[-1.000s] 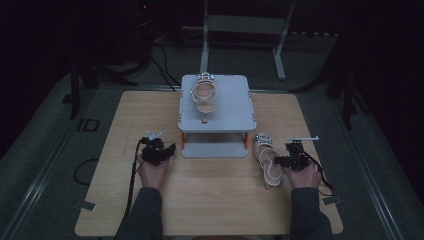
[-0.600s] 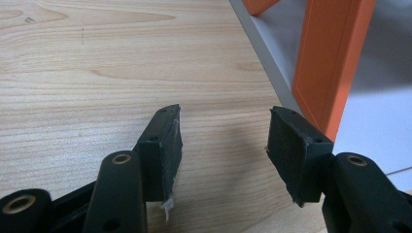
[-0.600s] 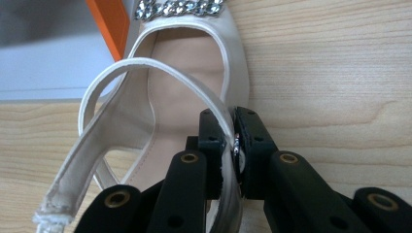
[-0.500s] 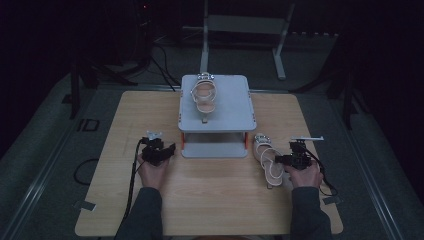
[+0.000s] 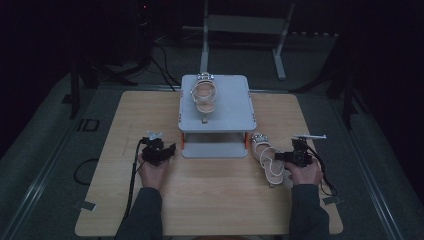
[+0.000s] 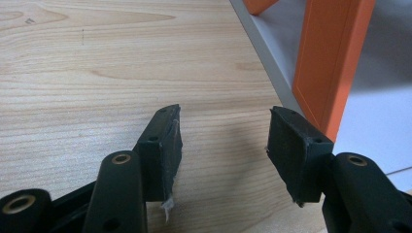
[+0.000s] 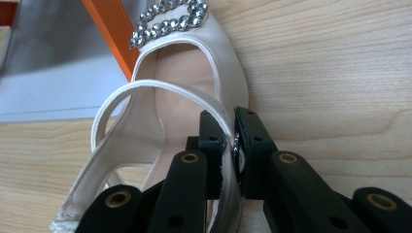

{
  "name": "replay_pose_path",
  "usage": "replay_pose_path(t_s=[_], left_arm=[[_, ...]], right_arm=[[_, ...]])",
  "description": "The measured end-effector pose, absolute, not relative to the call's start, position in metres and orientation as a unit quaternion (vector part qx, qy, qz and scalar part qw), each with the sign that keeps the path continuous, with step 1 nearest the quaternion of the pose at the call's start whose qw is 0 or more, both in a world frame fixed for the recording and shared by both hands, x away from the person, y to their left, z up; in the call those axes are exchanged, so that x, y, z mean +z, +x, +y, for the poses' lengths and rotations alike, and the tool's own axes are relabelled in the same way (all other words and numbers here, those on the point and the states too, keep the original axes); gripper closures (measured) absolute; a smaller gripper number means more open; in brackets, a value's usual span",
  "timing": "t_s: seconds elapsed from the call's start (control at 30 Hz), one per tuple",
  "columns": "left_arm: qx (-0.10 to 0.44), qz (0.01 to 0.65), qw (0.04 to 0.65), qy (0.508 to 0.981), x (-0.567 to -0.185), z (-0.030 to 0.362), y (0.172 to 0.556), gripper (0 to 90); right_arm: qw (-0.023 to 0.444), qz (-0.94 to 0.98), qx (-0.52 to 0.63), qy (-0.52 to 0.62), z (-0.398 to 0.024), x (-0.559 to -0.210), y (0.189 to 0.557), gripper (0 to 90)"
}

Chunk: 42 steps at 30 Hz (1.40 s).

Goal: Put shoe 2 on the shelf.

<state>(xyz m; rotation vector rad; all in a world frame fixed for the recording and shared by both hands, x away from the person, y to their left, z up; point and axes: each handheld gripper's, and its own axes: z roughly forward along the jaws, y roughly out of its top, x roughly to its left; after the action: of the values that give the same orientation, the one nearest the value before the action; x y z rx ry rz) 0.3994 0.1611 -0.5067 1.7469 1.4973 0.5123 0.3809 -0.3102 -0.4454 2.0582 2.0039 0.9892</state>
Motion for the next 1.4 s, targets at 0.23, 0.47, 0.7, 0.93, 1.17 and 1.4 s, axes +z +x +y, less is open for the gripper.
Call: replay_pose_path(t_s=[0.23,0.47,0.7,0.93,1.17,1.4], left_arm=[[0.200,0.587,0.383,0.685,-0.507,0.161,0.399,46.5],[0.198,0.587,0.384,0.685,-0.507,0.162,0.399,46.5],[0.194,0.587,0.388,0.684,-0.507,0.163,0.400,46.5],[0.192,0.587,0.388,0.684,-0.507,0.163,0.400,46.5],[0.191,0.584,0.389,0.686,-0.507,0.163,0.400,46.5],[0.191,0.584,0.389,0.686,-0.507,0.163,0.400,46.5]], right_arm=[[0.043,0.651,0.332,0.681,-0.310,-0.445,0.384,83.1],[0.040,0.631,0.353,0.690,-0.316,-0.439,0.389,83.0],[0.053,0.622,0.362,0.692,-0.315,-0.427,0.401,82.9],[0.060,0.625,0.362,0.689,-0.310,-0.416,0.415,83.0],[0.062,0.611,0.374,0.695,-0.311,-0.406,0.429,82.9],[0.062,0.602,0.389,0.695,-0.311,-0.388,0.439,82.9]])
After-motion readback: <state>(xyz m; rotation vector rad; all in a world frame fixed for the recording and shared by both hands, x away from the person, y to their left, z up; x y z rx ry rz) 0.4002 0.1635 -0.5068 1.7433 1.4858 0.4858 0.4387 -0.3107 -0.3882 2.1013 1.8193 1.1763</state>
